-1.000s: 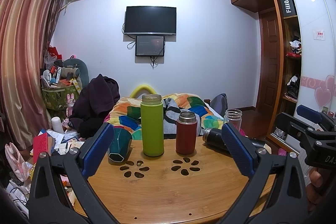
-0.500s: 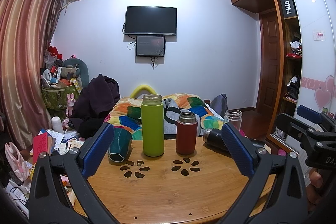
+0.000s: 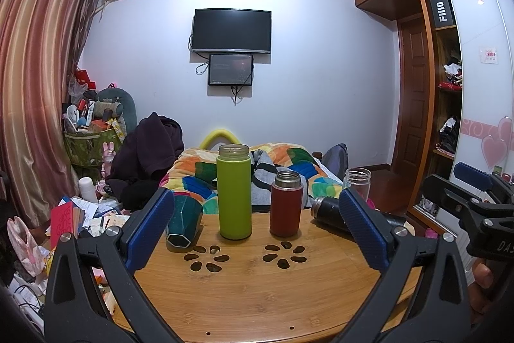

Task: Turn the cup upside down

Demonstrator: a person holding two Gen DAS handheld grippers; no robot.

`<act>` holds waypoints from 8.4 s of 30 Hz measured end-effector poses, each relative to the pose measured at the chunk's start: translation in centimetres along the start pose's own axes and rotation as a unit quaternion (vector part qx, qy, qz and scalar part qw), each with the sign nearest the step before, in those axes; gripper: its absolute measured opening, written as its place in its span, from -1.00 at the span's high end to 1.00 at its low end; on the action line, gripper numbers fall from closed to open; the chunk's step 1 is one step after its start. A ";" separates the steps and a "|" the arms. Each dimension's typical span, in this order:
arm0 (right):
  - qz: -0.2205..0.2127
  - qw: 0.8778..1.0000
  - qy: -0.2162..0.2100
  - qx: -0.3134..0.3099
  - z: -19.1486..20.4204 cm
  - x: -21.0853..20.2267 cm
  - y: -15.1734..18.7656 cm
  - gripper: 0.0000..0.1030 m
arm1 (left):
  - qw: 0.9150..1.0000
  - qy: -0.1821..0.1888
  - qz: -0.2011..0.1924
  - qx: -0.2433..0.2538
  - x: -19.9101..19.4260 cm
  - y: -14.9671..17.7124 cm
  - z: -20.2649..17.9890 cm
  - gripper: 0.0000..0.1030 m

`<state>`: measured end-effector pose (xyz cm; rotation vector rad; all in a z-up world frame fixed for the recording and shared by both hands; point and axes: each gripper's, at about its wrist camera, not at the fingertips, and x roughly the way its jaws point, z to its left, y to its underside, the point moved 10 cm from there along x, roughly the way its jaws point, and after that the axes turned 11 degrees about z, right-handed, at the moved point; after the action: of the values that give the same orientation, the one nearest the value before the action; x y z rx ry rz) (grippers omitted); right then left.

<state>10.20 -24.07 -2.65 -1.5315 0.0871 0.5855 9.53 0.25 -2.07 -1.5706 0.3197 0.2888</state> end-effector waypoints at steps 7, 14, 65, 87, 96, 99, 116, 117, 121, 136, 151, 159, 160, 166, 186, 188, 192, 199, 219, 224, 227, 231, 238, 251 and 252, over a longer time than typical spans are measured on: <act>0.003 1.000 -0.001 -0.001 0.0 -0.2 -0.4 -1.00 | 1.000 0.002 0.006 0.000 0.6 0.1 0.3 -1.00; 0.024 1.000 0.001 0.010 -1.8 1.8 0.6 -1.00 | 0.998 0.008 0.059 -0.009 7.8 -0.3 2.0 -1.00; 0.130 0.992 -0.004 0.005 -3.5 5.5 8.6 -1.00 | 0.946 0.197 0.226 0.119 8.8 4.6 -8.9 -0.23; 0.176 0.979 -0.088 -0.056 3.7 10.3 12.4 -1.00 | 0.950 0.244 0.180 0.069 5.8 3.7 -6.5 -0.47; 0.181 0.973 -0.116 -0.082 6.3 12.1 12.9 -0.51 | 0.929 0.309 0.203 0.030 7.9 3.1 -8.6 -0.32; 0.184 0.971 -0.130 -0.080 6.8 12.6 13.0 -0.22 | 0.928 0.314 0.200 0.016 8.3 3.0 -8.5 -0.32; 0.164 0.972 -0.118 -0.120 7.4 10.7 12.3 -0.22 | 0.908 0.333 0.235 -0.100 10.8 3.1 -2.9 -0.22; 0.163 0.972 -0.122 -0.116 7.3 10.7 12.3 -0.22 | 0.907 0.327 0.243 -0.109 11.4 3.6 -2.5 -0.23; 0.168 0.972 -0.131 -0.094 6.7 10.9 12.0 -0.21 | 0.900 0.320 0.267 -0.126 13.1 5.6 -1.7 -0.12; 0.169 0.972 -0.141 -0.079 6.2 11.0 12.3 -0.21 | 0.927 0.265 0.261 -0.056 13.6 6.9 -2.8 0.05; 0.214 0.966 -0.127 -0.075 5.8 11.8 14.4 -0.22 | 0.950 0.196 0.234 0.057 13.1 7.6 -5.8 0.07; 0.163 0.976 -0.111 -0.089 5.9 9.3 12.3 -0.22 | 0.957 0.194 0.206 0.062 11.9 6.5 -5.4 0.08; 0.156 0.977 -0.111 -0.090 5.9 9.0 12.0 -0.22 | 0.958 0.192 0.202 0.063 11.6 6.3 -5.3 0.08; 0.117 0.982 -0.118 -0.086 6.0 6.9 9.3 -0.22 | 0.964 0.183 0.177 0.071 9.7 5.0 -4.4 0.08; 0.113 0.983 -0.123 -0.081 7.1 8.5 2.2 -0.21 | 0.974 0.144 0.167 0.060 8.1 6.0 -0.1 -0.13; 0.117 0.982 -0.123 -0.085 7.3 9.2 1.7 -0.21 | 0.975 0.143 0.161 0.050 7.9 5.8 0.5 -0.20; 0.129 0.980 -0.122 -0.088 7.8 10.9 0.8 -0.21 | 0.977 0.139 0.156 0.036 7.7 5.8 1.4 -0.23; 0.149 0.978 -0.116 -0.089 8.5 13.5 -0.1 -0.21 | 0.978 0.131 0.159 0.021 8.1 6.1 2.8 -0.28; 0.158 0.977 -0.112 -0.084 8.7 14.1 -0.2 -0.23 | 0.984 0.117 0.135 0.021 7.2 5.5 2.8 -0.51; 0.136 0.982 -0.110 -0.072 7.3 11.8 -0.2 -0.50 | 0.987 0.111 0.117 0.020 6.2 4.3 2.6 -0.58; 0.119 0.986 -0.101 -0.063 6.1 10.1 -0.5 -0.55 | 0.989 0.109 0.102 0.016 5.4 3.3 2.2 -0.71; 0.095 0.991 -0.077 -0.046 3.9 7.6 -0.8 -0.67 | 0.993 0.090 0.072 0.020 3.7 1.9 1.5 -0.86; 0.063 0.997 -0.040 -0.024 1.7 3.8 -0.8 -1.00 | 0.997 0.051 0.041 0.028 1.5 0.7 0.2 -1.00; 0.037 0.999 -0.017 -0.033 1.6 -0.4 0.5 -1.00 | 0.999 0.029 0.018 0.022 -1.1 1.5 -1.5 -1.00; 0.036 0.999 -0.018 -0.033 1.6 -0.6 0.5 -1.00 | 0.999 0.028 0.016 0.021 -1.3 1.5 -1.5 -1.00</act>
<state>8.94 -22.74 -2.77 -1.5858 0.0963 0.6777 7.76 -1.26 -2.98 -1.5349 0.3934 0.2619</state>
